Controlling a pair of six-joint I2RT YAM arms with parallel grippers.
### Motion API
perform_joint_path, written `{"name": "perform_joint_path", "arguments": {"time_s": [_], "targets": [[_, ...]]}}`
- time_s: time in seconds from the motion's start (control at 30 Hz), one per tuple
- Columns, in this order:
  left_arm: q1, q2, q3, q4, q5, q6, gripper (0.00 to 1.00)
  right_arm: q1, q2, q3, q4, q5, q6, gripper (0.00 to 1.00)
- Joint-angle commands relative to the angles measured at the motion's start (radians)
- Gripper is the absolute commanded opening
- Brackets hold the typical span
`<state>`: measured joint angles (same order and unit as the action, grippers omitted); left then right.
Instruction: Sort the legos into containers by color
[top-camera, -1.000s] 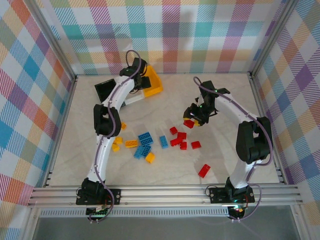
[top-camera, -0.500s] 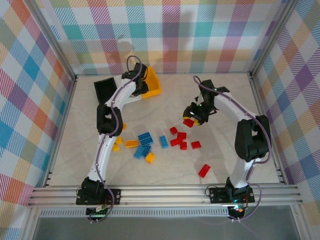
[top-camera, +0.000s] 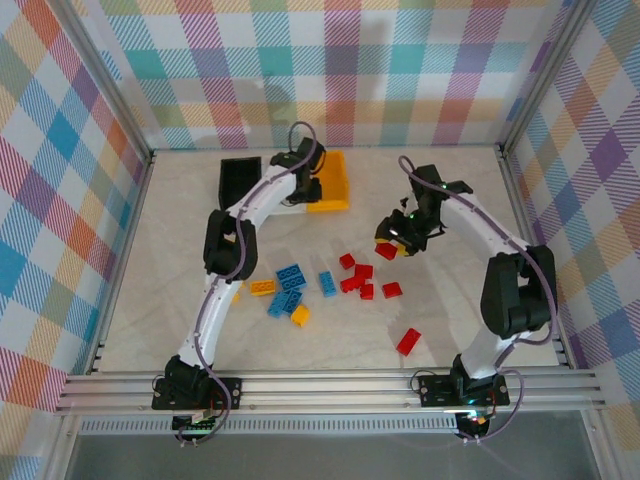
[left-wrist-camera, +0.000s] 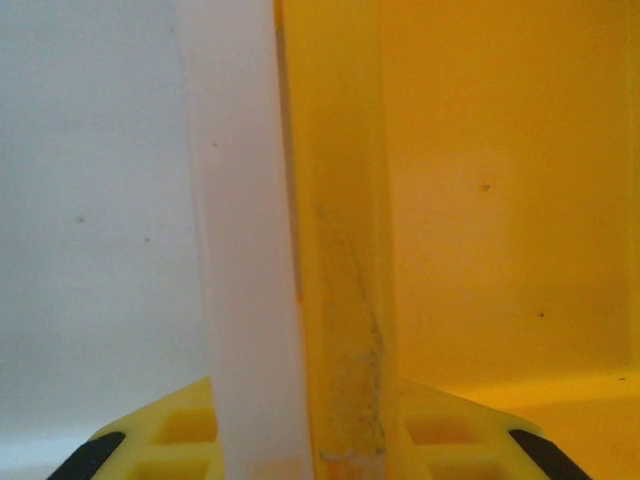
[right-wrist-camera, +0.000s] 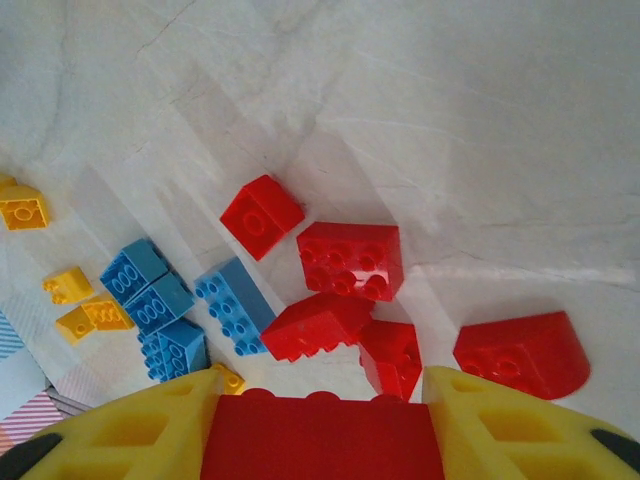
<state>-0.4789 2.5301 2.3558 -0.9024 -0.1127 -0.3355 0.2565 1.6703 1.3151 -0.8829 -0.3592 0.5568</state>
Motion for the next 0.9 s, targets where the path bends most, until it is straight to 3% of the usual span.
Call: {"name": "perform_joint_path", "arguments": {"time_s": [0.0, 0.33, 0.63, 0.87], "targets": [[-0.07, -0.056, -0.094, -0.025, 0.105, 0.005, 0.21, -0.014, -0.067, -0.04, -0.006, 0.014, 0.007, 0.48], [-0.131, -0.168, -0.232, 0.02, 0.13, -0.052, 0.22, -0.028, -0.13, -0.066, -0.009, 0.026, 0.014, 0.48], [-0.127, -0.326, -0.25, -0.045, 0.085, -0.031, 0.43, -0.025, -0.05, 0.086, -0.035, 0.019, 0.019, 0.48], [-0.077, -0.581, -0.5, -0.008, 0.066, -0.042, 0.5, 0.011, 0.096, 0.255, -0.045, -0.002, 0.005, 0.48]]}}
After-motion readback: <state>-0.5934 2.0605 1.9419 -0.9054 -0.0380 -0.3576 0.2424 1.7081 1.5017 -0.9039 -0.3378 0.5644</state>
